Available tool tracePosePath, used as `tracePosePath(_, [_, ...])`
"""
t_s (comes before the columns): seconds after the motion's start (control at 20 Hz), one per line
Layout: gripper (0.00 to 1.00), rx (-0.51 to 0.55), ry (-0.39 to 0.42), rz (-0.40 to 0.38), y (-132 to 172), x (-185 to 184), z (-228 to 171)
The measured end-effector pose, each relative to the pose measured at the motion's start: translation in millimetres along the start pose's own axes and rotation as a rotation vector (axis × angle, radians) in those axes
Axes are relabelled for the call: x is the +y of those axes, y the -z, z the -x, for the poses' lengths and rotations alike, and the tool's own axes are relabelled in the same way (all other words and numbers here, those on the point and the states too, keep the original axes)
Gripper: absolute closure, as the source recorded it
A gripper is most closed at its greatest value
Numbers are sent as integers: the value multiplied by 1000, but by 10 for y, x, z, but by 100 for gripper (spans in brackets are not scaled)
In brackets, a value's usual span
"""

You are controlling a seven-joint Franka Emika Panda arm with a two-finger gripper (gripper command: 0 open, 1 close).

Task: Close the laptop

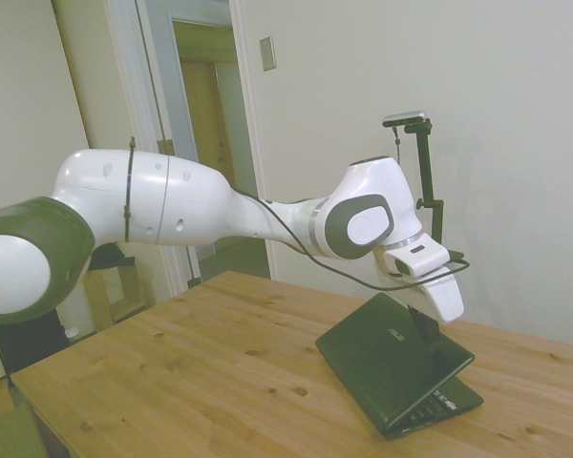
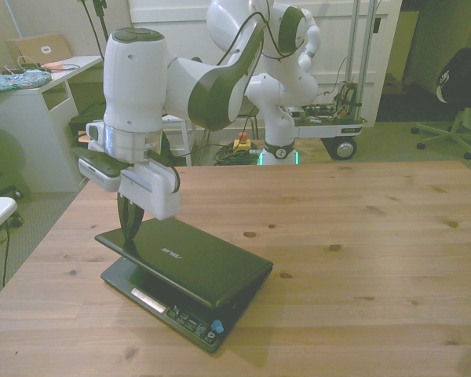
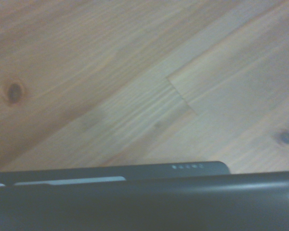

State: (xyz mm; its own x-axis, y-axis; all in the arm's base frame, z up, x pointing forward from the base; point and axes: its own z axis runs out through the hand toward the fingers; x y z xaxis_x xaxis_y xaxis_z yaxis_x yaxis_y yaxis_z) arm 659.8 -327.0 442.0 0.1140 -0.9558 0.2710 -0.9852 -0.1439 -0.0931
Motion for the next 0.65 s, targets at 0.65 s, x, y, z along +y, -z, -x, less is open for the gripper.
tracePosePath(0.65, [100, -41, 83, -83, 858, -270, 363])
